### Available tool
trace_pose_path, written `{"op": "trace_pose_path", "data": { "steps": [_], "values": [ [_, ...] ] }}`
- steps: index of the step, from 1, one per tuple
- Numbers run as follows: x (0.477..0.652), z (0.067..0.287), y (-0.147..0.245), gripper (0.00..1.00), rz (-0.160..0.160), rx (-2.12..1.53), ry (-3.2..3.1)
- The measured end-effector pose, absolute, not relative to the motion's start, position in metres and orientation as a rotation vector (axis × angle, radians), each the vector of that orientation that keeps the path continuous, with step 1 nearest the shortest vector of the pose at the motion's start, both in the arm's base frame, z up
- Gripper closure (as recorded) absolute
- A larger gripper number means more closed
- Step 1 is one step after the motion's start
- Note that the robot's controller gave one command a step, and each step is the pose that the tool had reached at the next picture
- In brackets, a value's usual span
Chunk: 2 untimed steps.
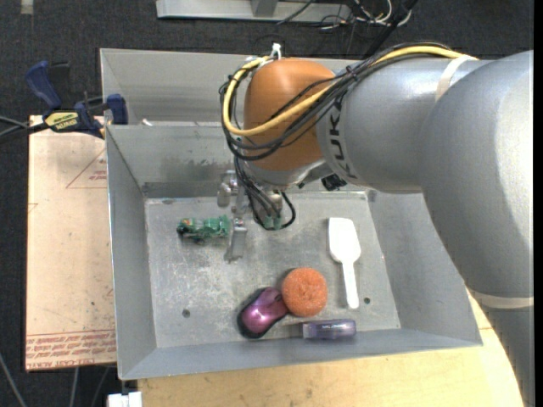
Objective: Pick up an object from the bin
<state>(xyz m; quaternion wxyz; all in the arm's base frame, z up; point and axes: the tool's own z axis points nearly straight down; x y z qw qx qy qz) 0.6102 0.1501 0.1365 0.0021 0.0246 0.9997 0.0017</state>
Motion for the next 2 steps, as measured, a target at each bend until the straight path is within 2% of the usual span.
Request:
{"op": "trace_pose_path", "data": {
  "steps": [1,2],
  "values": [
    [0.615,0.094,0.156,0.0,0.01,0.373,3.111],
    [0.614,0.07,0.164,1.0,0.007,0.214,3.129]
  ]
}}
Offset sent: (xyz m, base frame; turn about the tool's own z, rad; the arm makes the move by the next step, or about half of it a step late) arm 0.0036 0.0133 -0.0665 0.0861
